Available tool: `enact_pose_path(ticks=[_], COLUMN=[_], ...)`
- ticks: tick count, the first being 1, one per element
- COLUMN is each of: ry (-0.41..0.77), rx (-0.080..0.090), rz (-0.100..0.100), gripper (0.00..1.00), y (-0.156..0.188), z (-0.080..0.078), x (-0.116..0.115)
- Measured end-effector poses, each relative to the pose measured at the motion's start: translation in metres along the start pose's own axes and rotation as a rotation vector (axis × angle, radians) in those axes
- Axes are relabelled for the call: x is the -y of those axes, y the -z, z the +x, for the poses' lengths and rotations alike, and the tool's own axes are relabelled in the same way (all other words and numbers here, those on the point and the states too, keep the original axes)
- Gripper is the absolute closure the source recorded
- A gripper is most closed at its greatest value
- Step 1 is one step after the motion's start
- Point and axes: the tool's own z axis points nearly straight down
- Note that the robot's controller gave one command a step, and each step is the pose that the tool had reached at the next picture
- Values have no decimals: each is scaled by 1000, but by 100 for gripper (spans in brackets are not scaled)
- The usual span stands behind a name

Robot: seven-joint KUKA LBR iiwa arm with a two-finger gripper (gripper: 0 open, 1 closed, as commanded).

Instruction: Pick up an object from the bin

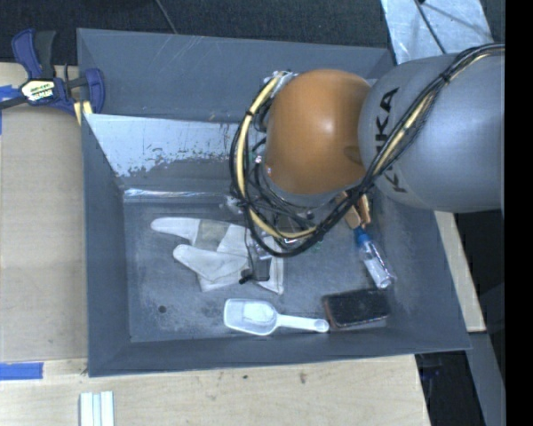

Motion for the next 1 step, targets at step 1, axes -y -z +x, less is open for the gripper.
enact_pose_path(ticks=[1], ry=[-111], rx=[0], rz=[-2], gripper=[0], y=[-47], z=[-19], x=[8])
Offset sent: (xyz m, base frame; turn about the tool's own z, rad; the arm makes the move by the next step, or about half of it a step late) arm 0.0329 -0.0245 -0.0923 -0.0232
